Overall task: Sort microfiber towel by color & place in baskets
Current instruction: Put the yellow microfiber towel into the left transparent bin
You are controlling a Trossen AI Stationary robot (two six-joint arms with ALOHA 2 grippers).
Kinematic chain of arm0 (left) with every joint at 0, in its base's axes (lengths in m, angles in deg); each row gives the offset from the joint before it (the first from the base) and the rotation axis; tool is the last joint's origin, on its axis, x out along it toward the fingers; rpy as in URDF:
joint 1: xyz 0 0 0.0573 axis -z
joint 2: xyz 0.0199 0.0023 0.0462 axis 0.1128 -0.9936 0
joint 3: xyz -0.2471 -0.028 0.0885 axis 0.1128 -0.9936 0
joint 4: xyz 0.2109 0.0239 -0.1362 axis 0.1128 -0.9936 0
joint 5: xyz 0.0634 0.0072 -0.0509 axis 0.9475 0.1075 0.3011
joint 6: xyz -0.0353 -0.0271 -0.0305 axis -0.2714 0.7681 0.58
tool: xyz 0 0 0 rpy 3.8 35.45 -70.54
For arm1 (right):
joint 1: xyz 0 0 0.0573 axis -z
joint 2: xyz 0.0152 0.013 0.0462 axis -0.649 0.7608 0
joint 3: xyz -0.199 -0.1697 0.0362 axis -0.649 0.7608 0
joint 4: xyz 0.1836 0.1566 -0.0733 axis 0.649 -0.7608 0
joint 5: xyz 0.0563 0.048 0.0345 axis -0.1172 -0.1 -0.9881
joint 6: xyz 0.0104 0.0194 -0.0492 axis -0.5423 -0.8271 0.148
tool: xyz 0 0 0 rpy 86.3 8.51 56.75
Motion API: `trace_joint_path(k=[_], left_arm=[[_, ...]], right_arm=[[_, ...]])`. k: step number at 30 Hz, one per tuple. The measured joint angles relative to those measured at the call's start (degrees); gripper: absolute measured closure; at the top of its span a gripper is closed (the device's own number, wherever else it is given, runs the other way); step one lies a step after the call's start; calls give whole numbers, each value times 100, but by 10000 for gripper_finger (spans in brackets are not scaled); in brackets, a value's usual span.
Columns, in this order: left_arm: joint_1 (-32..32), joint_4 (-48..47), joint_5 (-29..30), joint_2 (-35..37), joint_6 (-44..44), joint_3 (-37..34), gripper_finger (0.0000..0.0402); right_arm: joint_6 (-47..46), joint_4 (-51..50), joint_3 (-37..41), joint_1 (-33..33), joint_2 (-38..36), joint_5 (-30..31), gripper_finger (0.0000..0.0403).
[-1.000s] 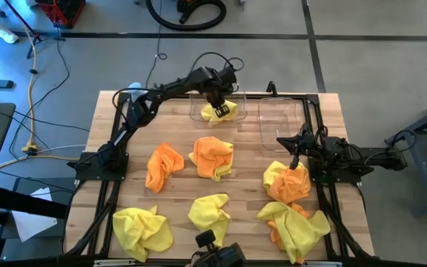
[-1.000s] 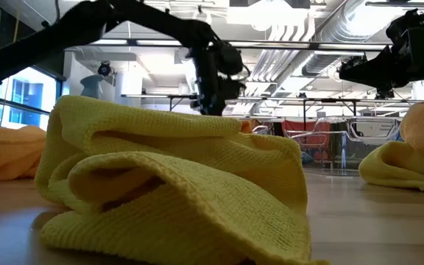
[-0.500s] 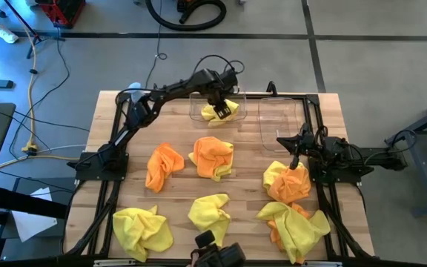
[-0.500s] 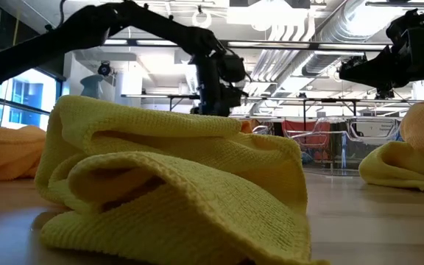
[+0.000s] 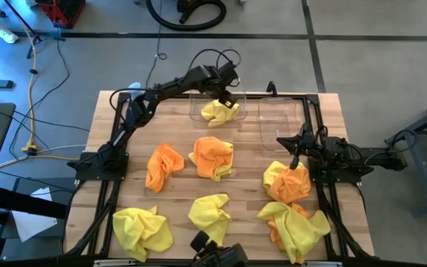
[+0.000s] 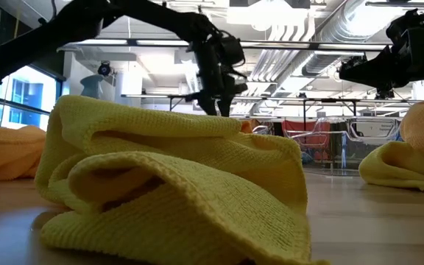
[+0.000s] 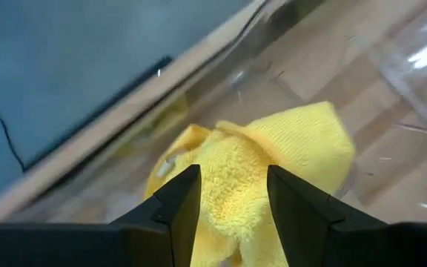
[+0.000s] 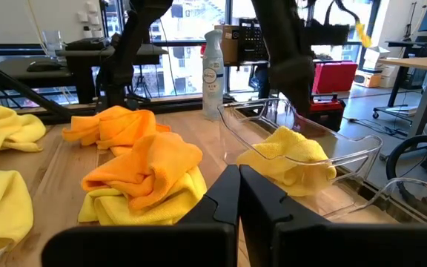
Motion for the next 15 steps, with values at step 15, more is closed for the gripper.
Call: trace_joint_path(k=[15], left_arm=[[31, 14, -501, -741, 574, 0, 275]], right_arm=[[-1, -1, 0, 2, 0, -1, 402]])
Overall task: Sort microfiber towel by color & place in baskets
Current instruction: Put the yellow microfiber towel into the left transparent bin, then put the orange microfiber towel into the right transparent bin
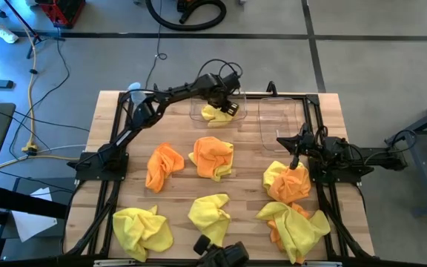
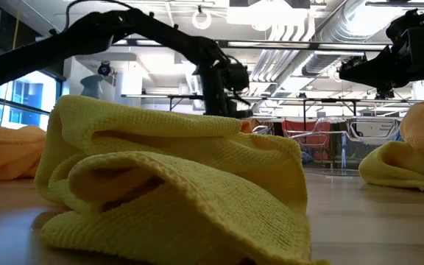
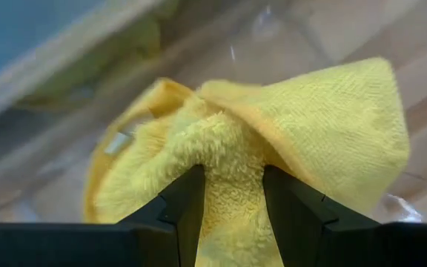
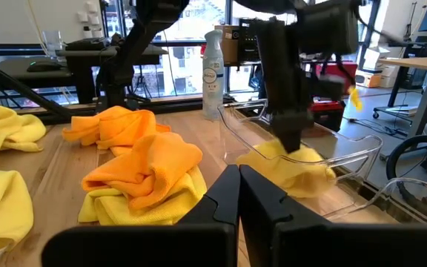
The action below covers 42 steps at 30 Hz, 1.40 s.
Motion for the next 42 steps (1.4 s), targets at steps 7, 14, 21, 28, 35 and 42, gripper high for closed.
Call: trace_joint_path(k=[7, 14, 21, 28, 35, 42], left_arm=[[5, -6, -101, -193, 77, -4, 275], [5, -51, -78, 16, -149, -4, 275], [35, -49, 31, 629, -609, -4, 275], [291, -311, 58, 1256, -1822, 0, 275], [548, -279, 52, 1882, -2331, -471, 275], [624, 956, 56, 3411, -2077, -2827, 275]], right_arm=[[1, 0, 0, 0, 0, 0, 402], [1, 0, 0, -1, 0, 0, 402], [1, -1, 0, 0, 0, 1, 402], [1, 1, 0, 0, 0, -1, 402], [1, 1, 0, -1, 0, 1, 402], [0, 1, 0, -1, 0, -1, 402]])
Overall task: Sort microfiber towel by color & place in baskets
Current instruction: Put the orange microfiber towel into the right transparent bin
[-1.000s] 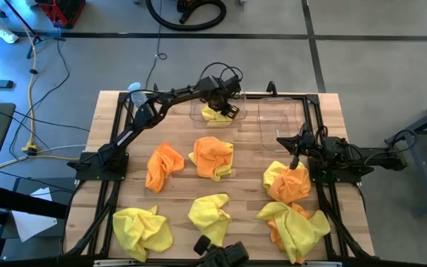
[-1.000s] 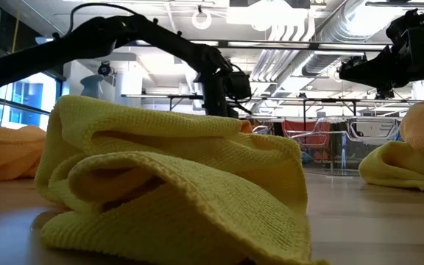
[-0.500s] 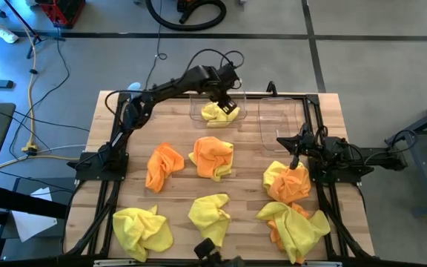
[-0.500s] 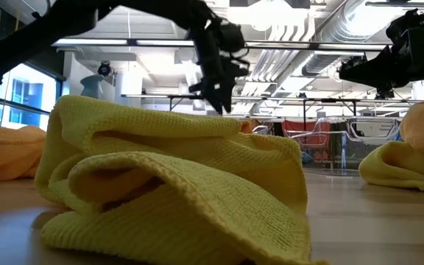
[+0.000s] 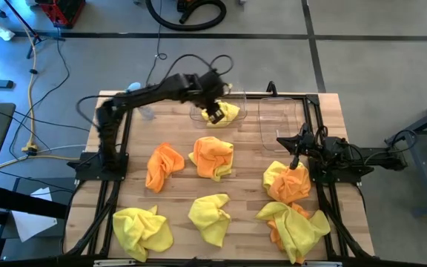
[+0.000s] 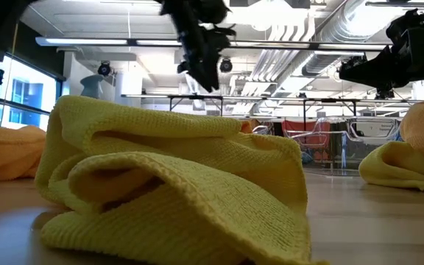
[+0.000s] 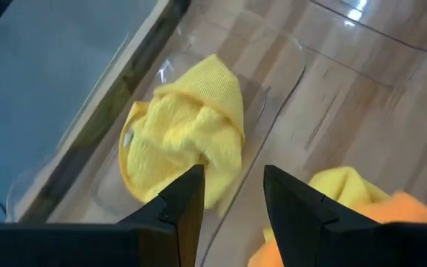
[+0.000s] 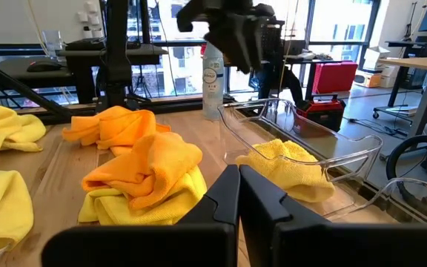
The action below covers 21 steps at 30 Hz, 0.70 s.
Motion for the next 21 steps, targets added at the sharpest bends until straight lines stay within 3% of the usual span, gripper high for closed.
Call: trace_joint_path(k=[8, 21], left_arm=[[260, 1248, 4, 2055, 448, -2639, 275], [1002, 2563, 4, 4732, 57, -5376, 275]], right_arm=[[1, -2, 0, -1, 0, 2, 402], [1, 7, 0, -1, -1, 2, 402]])
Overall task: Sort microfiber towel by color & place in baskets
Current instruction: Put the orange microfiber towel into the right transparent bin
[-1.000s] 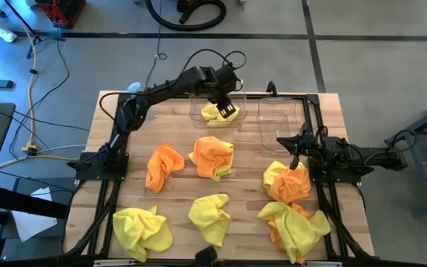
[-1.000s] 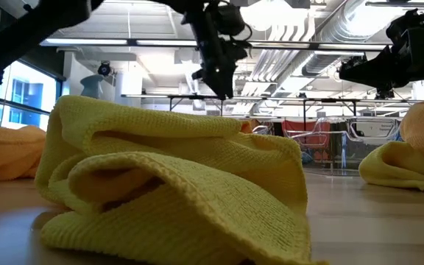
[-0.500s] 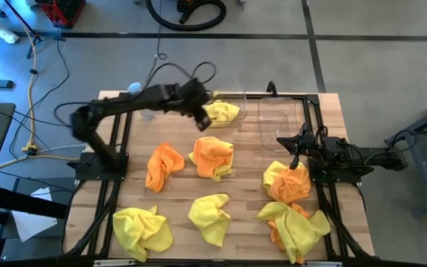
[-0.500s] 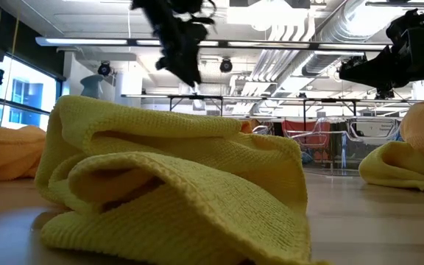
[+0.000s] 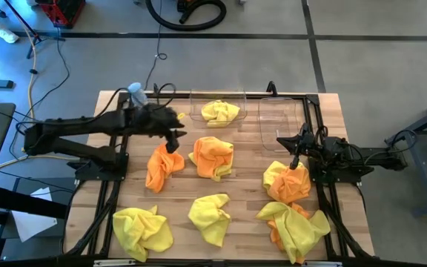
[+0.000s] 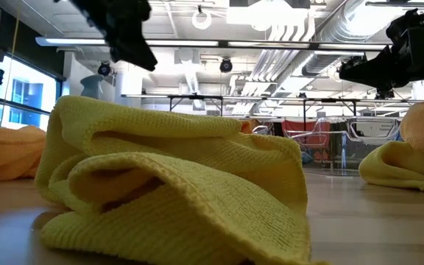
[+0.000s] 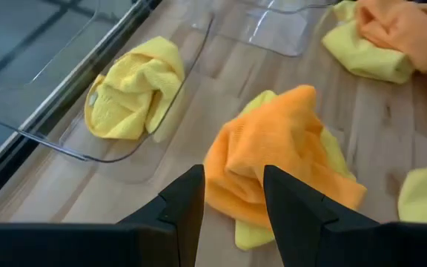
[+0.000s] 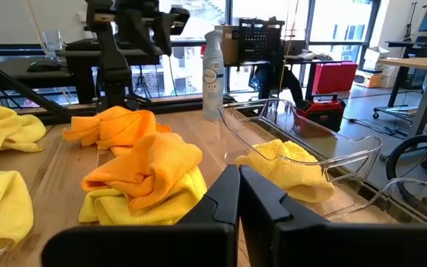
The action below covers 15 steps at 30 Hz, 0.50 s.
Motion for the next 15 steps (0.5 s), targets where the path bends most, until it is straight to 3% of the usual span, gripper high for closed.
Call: trace_joint_path(k=[7, 15], left_arm=[[108, 998, -327, 730, -508, -1280, 275], [108, 2514, -926, 772, -958, -2385, 275]], right_arm=[[0, 33, 0, 1, -1, 0, 402], [119, 306, 0, 2, 1, 104, 402]])
